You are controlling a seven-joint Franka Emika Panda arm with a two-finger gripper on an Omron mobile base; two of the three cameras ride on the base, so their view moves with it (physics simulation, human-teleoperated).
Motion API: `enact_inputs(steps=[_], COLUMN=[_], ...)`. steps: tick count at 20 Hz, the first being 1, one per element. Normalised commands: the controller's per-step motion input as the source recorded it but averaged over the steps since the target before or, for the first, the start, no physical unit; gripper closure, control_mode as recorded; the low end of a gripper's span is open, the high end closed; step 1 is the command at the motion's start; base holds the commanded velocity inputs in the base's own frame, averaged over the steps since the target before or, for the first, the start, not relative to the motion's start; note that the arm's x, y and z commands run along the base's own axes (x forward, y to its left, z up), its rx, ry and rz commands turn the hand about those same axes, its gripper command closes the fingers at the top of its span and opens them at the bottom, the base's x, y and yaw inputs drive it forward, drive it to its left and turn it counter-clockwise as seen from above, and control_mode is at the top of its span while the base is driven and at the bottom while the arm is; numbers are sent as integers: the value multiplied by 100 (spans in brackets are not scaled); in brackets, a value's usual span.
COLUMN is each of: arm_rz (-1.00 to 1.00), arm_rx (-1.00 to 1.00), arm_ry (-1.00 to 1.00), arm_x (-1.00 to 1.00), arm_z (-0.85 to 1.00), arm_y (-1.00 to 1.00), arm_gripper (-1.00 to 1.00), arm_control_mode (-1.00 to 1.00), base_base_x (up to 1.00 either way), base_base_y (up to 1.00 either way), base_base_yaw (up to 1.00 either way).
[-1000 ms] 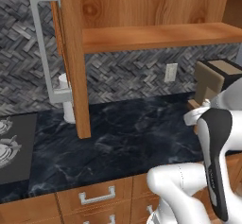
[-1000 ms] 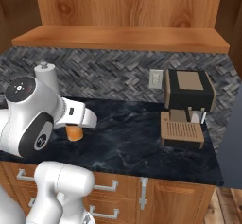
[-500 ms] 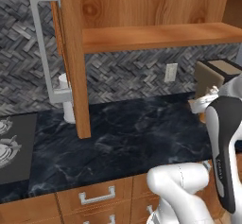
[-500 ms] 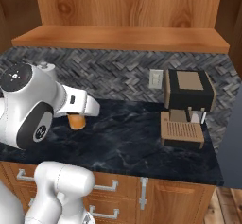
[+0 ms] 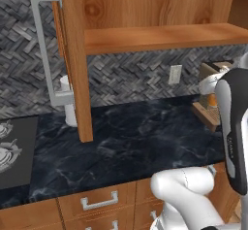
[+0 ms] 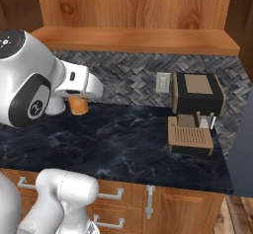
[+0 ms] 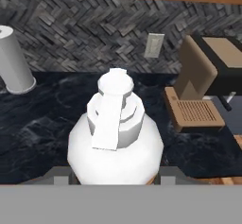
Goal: Pick up the soap dispenser and bar soap from the sink, and place them back in the cabinet, and close the cabinet doors.
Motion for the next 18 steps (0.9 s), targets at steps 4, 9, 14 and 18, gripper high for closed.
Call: enact_inputs(steps=[4, 9, 14, 18], arm_rz=[0, 1, 0, 0], arm_rx=[0, 0, 0, 0], arm_ry=[0, -3, -7, -4], arm_x=[22, 26, 31, 40], arm_z=[44, 26, 32, 29], arm_y=[0, -1, 0, 0], arm_gripper=[100, 100, 100, 100], arm_control_mode=[-100, -100, -100, -100], base_base_x=[0, 0, 0, 0], base_base_y=[0, 0, 0, 0], base_base_yaw=[0, 0, 0, 0])
